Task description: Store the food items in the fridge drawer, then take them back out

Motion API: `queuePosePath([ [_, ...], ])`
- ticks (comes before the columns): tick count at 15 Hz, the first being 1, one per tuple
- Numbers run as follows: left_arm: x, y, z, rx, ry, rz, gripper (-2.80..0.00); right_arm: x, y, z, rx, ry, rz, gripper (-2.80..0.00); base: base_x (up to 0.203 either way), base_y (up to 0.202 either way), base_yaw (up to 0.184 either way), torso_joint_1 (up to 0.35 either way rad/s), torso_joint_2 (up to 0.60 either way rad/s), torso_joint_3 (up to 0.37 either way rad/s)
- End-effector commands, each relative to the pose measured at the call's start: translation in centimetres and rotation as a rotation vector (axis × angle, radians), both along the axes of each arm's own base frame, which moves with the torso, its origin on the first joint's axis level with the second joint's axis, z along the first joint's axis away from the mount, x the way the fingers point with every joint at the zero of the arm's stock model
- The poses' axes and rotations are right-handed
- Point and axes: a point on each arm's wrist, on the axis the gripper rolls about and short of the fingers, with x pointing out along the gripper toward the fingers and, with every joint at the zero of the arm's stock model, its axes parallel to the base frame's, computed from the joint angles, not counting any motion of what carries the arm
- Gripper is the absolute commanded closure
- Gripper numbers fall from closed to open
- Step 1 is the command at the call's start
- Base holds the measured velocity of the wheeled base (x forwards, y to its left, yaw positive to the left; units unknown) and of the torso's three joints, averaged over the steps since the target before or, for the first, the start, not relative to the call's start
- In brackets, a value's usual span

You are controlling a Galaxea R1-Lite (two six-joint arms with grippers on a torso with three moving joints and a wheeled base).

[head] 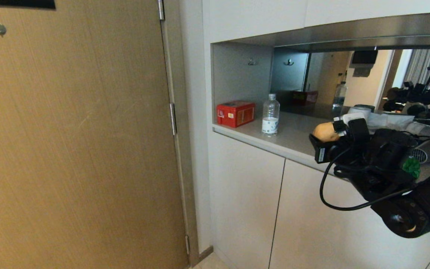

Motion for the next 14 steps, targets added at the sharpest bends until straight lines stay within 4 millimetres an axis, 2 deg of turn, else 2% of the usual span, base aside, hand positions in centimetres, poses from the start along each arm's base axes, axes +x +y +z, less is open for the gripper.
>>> queuePosePath([
  [1, 0.0, 0.0, 0.0, 0.0, -0.001, 0.0, 0.0, 1.2, 0.0, -1.5, -0.006, 0.019, -0.012, 0.0, 0.0, 0.0, 0.0, 0.0, 0.0, 0.0],
  [6, 0.0, 0.0, 0.0, 0.0, -0.001, 0.0, 0.0, 5.2, -0.4, -2.9, 0.02, -0.015, -0.211, 0.0, 0.0, 0.0, 0.0, 0.0, 0.0, 0.0],
  [10, 0.0, 0.0, 0.0, 0.0, 0.0, 0.0, 0.0, 6.1, -2.0, -3.8, -0.005, 0.02, -0.29, 0.0, 0.0, 0.0, 0.0, 0.0, 0.0, 0.0],
  [14, 0.0, 0.0, 0.0, 0.0, -0.001, 0.001, 0.0, 7.5, -4.0, -3.9, -0.013, 0.017, -0.362, 0.0, 0.0, 0.0, 0.0, 0.0, 0.0, 0.0],
])
